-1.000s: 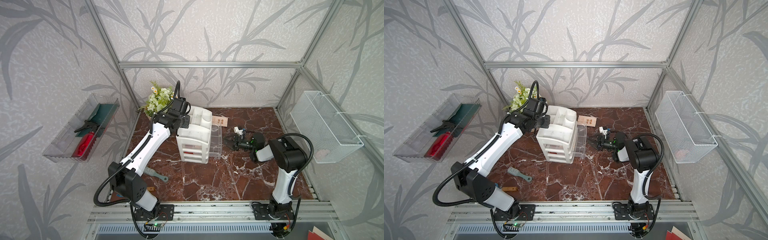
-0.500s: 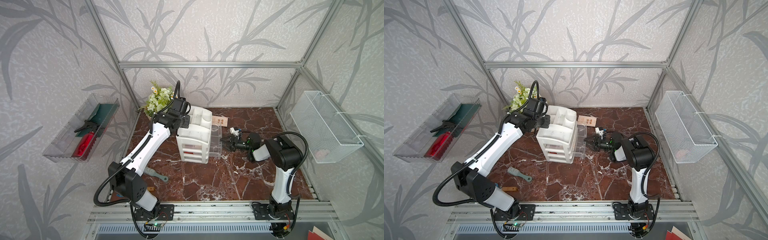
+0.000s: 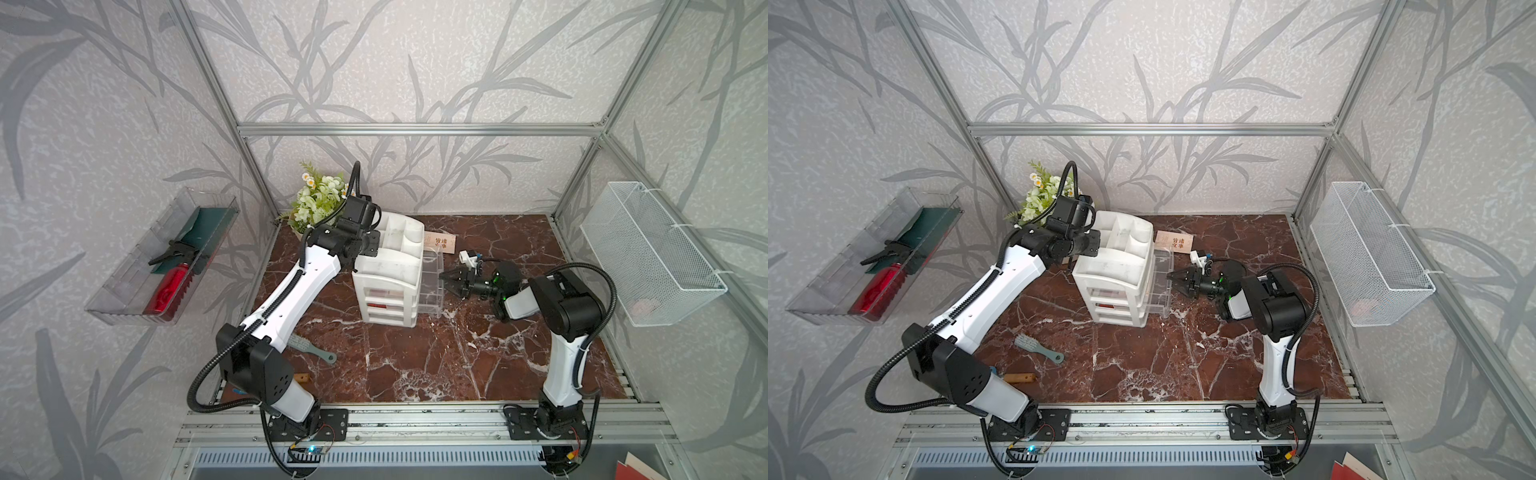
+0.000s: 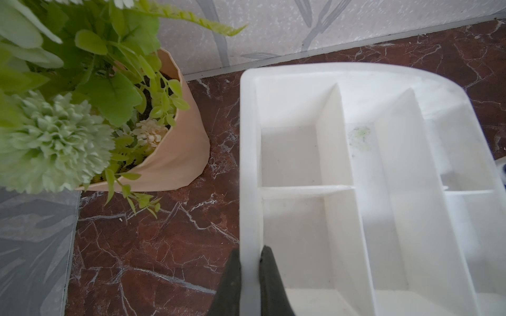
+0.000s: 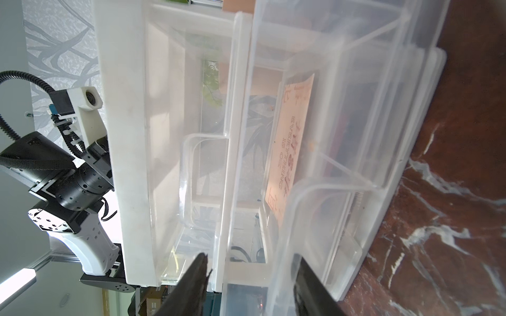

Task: Take the postcards out of the drawer
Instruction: Open the drawer in the storage box.

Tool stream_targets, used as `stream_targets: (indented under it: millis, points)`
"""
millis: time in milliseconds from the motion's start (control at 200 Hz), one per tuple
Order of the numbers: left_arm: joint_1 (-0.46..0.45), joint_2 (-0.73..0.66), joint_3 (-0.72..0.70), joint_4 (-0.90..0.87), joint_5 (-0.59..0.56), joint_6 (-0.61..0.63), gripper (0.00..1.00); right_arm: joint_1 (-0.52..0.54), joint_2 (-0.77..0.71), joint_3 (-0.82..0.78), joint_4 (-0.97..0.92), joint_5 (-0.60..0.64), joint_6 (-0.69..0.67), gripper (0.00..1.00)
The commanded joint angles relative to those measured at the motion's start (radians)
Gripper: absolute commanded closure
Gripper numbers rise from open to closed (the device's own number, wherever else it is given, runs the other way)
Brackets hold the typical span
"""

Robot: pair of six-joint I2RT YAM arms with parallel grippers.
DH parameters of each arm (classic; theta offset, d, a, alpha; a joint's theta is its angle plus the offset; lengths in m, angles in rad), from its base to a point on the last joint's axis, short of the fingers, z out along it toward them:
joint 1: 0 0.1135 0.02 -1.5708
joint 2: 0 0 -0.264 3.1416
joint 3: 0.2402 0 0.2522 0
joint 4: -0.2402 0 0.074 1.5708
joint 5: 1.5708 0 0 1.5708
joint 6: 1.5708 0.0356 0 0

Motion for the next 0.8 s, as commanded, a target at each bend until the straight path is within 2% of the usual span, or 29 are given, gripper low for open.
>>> stream_targets:
  millis: [0, 160, 795]
  points:
    - [0.012, 0.048, -0.049, -0.162, -0.065, 0.017, 1.00, 0.003, 0.027, 0.016, 0.040, 0.000, -0.003, 0.57]
    - [0.012, 0.051, -0.044, -0.162, -0.064, 0.017, 1.00, 0.001, 0.034, 0.015, 0.040, -0.002, -0.001, 0.63]
    - [0.013, 0.054, -0.038, -0.160, -0.098, -0.005, 1.00, -0.034, -0.036, -0.045, 0.040, -0.013, 0.004, 0.65]
